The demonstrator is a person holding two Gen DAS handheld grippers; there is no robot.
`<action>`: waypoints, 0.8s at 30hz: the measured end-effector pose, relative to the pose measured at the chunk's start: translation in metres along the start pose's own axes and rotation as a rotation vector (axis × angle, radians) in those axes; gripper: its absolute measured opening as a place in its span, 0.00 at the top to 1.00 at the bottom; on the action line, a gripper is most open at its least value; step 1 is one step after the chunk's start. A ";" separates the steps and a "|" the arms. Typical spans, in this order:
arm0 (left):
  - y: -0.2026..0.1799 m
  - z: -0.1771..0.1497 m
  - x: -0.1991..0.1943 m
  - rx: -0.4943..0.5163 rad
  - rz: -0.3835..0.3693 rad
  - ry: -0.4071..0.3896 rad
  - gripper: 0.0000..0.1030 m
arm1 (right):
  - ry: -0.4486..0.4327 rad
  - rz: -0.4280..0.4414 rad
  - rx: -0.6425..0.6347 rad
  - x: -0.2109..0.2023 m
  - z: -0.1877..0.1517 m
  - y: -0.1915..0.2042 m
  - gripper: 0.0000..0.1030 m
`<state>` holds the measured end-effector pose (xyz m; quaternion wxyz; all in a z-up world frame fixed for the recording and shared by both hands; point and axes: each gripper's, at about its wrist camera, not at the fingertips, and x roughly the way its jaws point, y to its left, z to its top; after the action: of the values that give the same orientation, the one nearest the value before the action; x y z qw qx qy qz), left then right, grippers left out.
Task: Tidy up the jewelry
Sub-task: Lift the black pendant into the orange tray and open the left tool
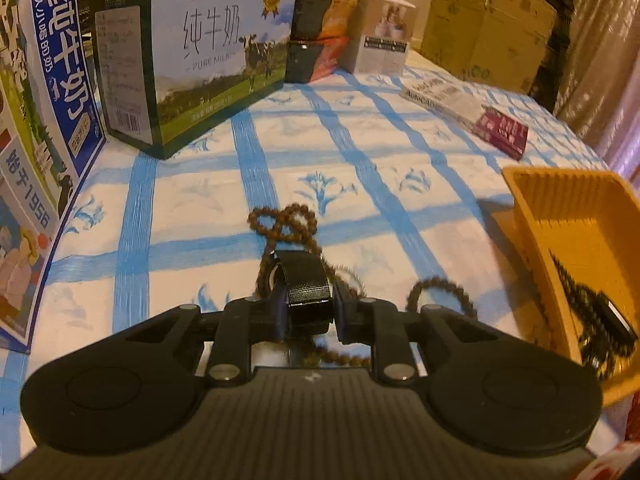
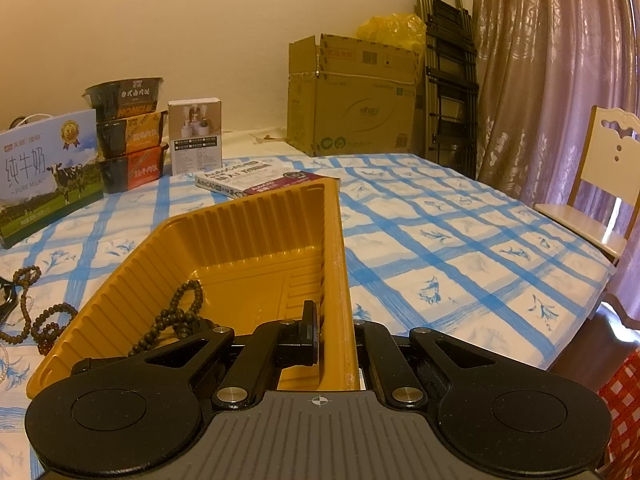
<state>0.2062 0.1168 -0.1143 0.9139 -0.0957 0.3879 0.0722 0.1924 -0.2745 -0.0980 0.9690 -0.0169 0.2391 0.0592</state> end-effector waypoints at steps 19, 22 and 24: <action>-0.016 0.019 -0.027 0.081 -0.045 -0.030 0.81 | 0.000 0.001 -0.001 0.000 0.001 0.000 0.96; -0.025 0.022 -0.039 0.093 -0.086 -0.038 0.81 | 0.001 0.000 -0.001 0.000 0.000 0.000 0.96; -0.034 0.023 -0.047 0.102 -0.110 -0.048 0.81 | 0.002 0.000 0.001 0.000 -0.002 -0.001 0.96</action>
<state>0.1967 0.0859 -0.0604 0.9292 -0.0682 0.3631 0.0042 0.1918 -0.2758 -0.0997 0.9688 -0.0164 0.2400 0.0591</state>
